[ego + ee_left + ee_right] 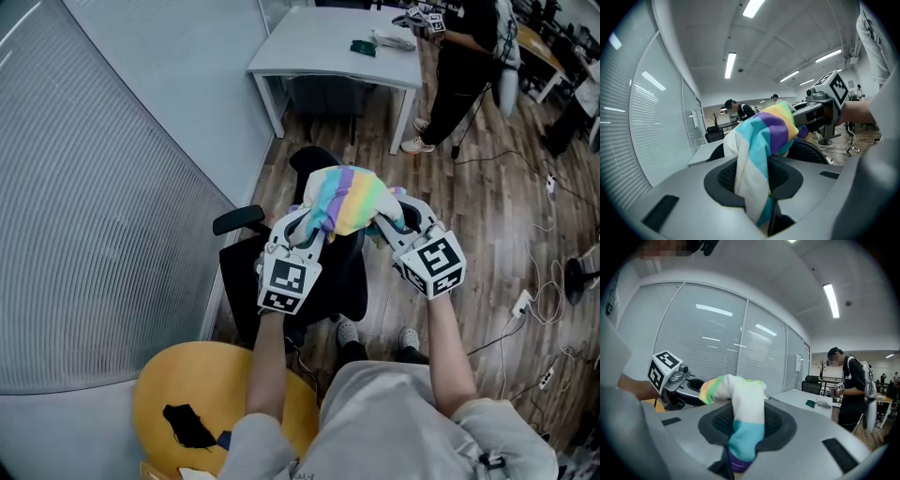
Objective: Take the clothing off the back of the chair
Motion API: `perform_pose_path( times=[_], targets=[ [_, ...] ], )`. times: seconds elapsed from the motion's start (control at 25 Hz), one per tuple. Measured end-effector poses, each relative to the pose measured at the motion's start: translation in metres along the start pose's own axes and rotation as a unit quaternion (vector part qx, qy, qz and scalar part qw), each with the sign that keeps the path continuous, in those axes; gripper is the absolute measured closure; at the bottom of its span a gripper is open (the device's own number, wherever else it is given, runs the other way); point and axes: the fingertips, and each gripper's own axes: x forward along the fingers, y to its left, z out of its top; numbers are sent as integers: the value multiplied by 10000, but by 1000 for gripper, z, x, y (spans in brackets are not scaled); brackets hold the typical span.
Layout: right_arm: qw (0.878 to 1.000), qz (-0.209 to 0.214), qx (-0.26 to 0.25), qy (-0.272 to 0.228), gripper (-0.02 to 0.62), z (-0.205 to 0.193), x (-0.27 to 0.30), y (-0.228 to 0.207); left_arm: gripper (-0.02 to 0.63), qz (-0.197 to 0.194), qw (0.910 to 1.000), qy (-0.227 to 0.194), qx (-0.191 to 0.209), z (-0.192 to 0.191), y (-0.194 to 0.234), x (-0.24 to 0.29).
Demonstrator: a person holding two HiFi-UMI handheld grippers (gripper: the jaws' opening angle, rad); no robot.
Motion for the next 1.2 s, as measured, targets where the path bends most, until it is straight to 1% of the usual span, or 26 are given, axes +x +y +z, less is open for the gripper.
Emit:
perform_pose_path(
  times=[0.08, 0.16, 0.28, 0.36, 0.48, 0.56, 0.72, 0.96, 1.08, 1.2],
  targets=[
    [9999, 1, -100, -50, 492, 5, -5, -5, 492, 186, 9996, 40, 186, 10, -1, -1],
    [9997, -9, -209, -97, 492, 12, -21, -15, 492, 387, 9981, 126, 461, 28, -9, -1],
    [9989, -23, -411, -210, 492, 25, -43, -29, 492, 746, 9922, 259, 970, 60, -17, -4],
    [9984, -39, -476, -288, 494, 27, -48, -34, 492, 937, 9878, 295, 1210, 71, -18, -4],
    [9980, -77, -434, -444, 494, 27, -59, -46, 494, 1120, 9828, 321, 1435, 84, -28, 1],
    [9977, -89, -342, -582, 494, 28, -61, -49, 495, 1200, 9812, 301, 1479, 90, -30, 1],
    [9971, -129, -233, -710, 494, 30, -63, -47, 495, 1265, 9801, 274, 1503, 94, -31, -3],
    [9966, -267, -198, -755, 494, 26, -63, -50, 497, 1220, 9797, 191, 1577, 95, -30, 3],
    [9966, -294, -104, -756, 494, 20, -89, -67, 499, 1084, 9817, 136, 1560, 114, -58, 15],
    [9959, -431, 91, -784, 494, 10, -123, -93, 500, 931, 9814, 100, 1674, 138, -94, 31]
  ],
)
